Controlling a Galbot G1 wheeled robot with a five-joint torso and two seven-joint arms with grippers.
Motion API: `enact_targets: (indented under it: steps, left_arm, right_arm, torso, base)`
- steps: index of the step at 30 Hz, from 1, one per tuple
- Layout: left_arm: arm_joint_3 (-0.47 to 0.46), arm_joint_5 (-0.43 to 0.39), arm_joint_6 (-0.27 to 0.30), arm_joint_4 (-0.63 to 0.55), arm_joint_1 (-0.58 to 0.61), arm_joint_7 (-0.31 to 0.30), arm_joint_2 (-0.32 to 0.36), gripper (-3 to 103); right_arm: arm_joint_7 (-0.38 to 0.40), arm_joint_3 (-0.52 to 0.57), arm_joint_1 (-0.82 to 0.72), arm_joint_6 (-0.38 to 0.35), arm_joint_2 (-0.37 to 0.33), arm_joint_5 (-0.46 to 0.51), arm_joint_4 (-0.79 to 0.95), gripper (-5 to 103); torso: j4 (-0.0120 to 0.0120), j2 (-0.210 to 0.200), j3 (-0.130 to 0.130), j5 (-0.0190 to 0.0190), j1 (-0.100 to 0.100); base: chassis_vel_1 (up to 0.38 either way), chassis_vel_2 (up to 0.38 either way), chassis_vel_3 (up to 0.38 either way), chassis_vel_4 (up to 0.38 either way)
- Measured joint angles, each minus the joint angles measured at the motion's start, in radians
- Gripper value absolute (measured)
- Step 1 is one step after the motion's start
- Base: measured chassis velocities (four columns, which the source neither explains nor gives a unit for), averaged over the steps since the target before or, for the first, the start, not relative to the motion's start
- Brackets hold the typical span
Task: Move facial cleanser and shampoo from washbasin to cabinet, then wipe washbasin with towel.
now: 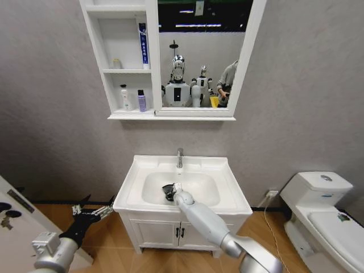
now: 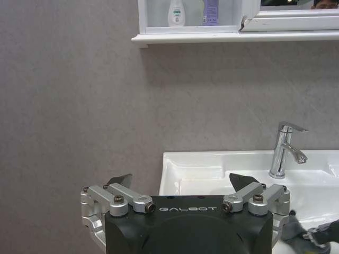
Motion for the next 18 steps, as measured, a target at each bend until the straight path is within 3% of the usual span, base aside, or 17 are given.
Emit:
enact_targets:
  steps: [9,18]
  left_arm:
    - [0.000,0.000,0.000,0.000,0.000,0.000,0.000,100]
    - [0.000,0.000,0.000,0.000,0.000,0.000,0.000,100]
  right_arm:
    - [0.041,0.013,0.010,-0.030,-0.087,-0.021,0.049,2]
    - [-0.012,0.024,0.001,-0.014,-0.028,-0.060,-0.065,2]
  torso:
    - [0.0002,0.000,0.000,0.0000,0.000]
    - [0.0001,0.000,0.000,-0.0004,0.000]
  base:
    - [0.000,0.000,0.000,0.000]
    - [0.000,0.000,0.000,0.000]
